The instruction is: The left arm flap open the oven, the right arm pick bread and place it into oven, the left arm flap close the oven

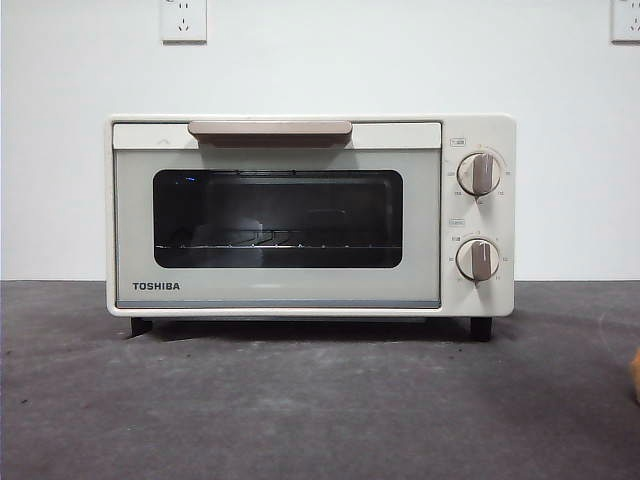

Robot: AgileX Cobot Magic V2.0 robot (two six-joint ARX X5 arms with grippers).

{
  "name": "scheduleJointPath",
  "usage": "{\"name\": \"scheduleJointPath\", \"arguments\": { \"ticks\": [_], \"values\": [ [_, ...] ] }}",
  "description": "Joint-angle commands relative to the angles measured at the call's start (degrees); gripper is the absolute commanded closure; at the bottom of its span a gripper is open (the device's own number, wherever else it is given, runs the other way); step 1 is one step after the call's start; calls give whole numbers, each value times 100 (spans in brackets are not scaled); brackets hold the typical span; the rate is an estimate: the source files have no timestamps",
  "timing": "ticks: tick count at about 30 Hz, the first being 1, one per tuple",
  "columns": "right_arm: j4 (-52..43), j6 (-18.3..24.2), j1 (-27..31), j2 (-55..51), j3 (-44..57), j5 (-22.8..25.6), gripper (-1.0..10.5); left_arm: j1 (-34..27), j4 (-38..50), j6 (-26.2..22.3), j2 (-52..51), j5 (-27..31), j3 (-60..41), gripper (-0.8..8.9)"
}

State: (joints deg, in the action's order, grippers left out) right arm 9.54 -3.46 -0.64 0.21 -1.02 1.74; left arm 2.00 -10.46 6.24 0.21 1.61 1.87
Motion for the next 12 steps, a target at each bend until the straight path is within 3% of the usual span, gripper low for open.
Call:
{"name": "scheduleJointPath", "arguments": {
  "ticks": [1, 5, 12],
  "values": [
    [-33, -481, 2, 0, 39, -234, 932, -11, -11, 592, -2, -15, -118, 806],
    [-24, -750, 0, 0, -20, -868, 935, -7, -39, 820, 11, -127, -52, 803],
    [358, -1517, -15, 4, -557, -887, 936, 142, -68, 1598, 240, -142, 479, 803]
  ]
}}
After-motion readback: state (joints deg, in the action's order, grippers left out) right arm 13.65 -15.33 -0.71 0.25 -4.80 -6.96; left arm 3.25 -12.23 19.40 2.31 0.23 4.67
